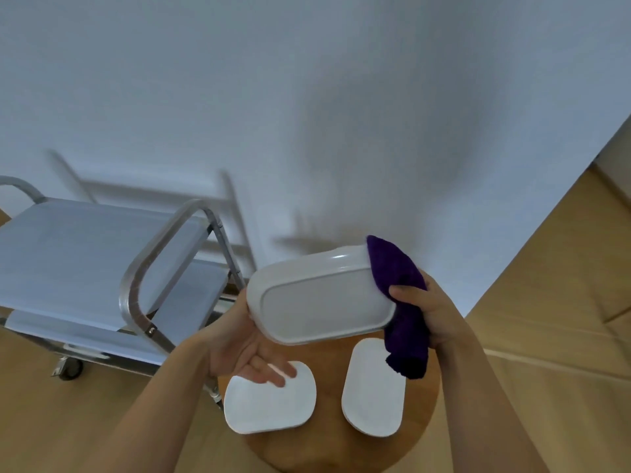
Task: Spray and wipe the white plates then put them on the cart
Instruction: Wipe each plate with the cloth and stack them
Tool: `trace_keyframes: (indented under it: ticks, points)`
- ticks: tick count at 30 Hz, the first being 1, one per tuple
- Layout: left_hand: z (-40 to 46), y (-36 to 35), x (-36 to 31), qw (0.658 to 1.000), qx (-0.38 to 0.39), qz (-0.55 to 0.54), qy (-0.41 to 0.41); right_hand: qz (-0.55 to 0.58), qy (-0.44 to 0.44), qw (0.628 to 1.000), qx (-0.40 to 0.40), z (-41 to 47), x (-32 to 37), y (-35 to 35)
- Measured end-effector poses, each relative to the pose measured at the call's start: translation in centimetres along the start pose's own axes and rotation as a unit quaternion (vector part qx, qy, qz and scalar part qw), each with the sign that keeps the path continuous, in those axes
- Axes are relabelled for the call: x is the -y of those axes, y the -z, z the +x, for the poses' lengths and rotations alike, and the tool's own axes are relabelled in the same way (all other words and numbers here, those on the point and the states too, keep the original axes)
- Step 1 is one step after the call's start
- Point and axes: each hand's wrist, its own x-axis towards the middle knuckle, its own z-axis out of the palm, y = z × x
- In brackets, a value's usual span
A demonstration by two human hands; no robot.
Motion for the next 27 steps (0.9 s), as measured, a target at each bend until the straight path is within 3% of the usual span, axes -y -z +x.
trace_keyframes:
  ticks: [5, 11, 20, 27]
  points:
    - [2.6, -1.4, 0.9, 0.985, 0.047, -0.166, 0.013, 0.005, -0.030, 0.998, -0.055, -0.5, -2.3, 3.4]
    - [8.1, -5.0, 4.4, 0.983, -0.151, -0.105, 0.022, -0.040, -0.053, 0.949, -0.310, 0.0, -7.4, 7.1]
    - [17.1, -6.9, 10.8, 0.964, -0.266, -0.002, -0.011, -0.062, -0.131, 0.902, -0.406, -2.0, -14.2, 9.7]
    - [21.9, -6.8, 15.5, 0.959, -0.280, -0.045, 0.013, -0.077, -0.144, 0.892, -0.422, -2.4, -16.5, 9.5]
